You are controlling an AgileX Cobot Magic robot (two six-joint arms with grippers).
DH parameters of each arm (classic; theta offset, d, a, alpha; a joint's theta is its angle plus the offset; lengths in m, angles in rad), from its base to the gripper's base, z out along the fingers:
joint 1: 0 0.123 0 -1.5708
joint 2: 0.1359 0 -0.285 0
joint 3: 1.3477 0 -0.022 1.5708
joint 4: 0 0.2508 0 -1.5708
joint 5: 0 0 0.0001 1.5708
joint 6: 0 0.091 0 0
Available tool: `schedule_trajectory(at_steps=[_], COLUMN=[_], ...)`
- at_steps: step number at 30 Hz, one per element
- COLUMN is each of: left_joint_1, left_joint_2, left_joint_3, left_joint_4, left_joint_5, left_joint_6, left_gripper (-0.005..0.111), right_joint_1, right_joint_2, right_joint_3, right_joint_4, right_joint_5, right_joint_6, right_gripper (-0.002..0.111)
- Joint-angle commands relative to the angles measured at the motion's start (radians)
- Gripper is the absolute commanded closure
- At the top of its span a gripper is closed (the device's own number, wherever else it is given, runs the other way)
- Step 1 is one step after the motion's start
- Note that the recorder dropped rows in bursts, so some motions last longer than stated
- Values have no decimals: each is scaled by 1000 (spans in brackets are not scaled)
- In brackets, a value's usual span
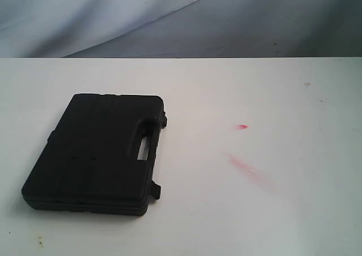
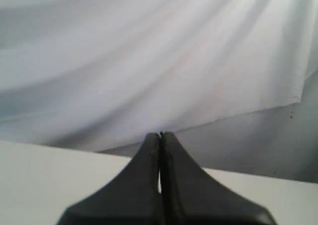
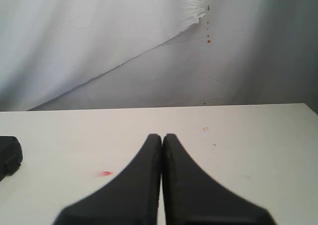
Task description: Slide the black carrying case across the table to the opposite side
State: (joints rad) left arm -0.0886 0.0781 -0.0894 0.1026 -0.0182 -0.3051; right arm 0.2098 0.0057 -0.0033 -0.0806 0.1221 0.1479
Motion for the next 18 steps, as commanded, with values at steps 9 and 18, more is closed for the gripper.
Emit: schedule_trajectory(at_steps=[9, 18], left_joint_1=[-4, -151], left_joint_2=[237, 483], left_joint_3=[-366, -633], left_joint_4=[-223, -227], left_joint_5=[190, 522], left_joint_6=[-48, 175], left_gripper=[107, 107], right_joint_1=[1, 1], right_joint_2=[-6, -6], right_joint_3=[3, 3], right_joint_4=[3, 3], right_joint_5=[-1, -1], right_joint_6=[-9, -9], right_gripper=[108, 108])
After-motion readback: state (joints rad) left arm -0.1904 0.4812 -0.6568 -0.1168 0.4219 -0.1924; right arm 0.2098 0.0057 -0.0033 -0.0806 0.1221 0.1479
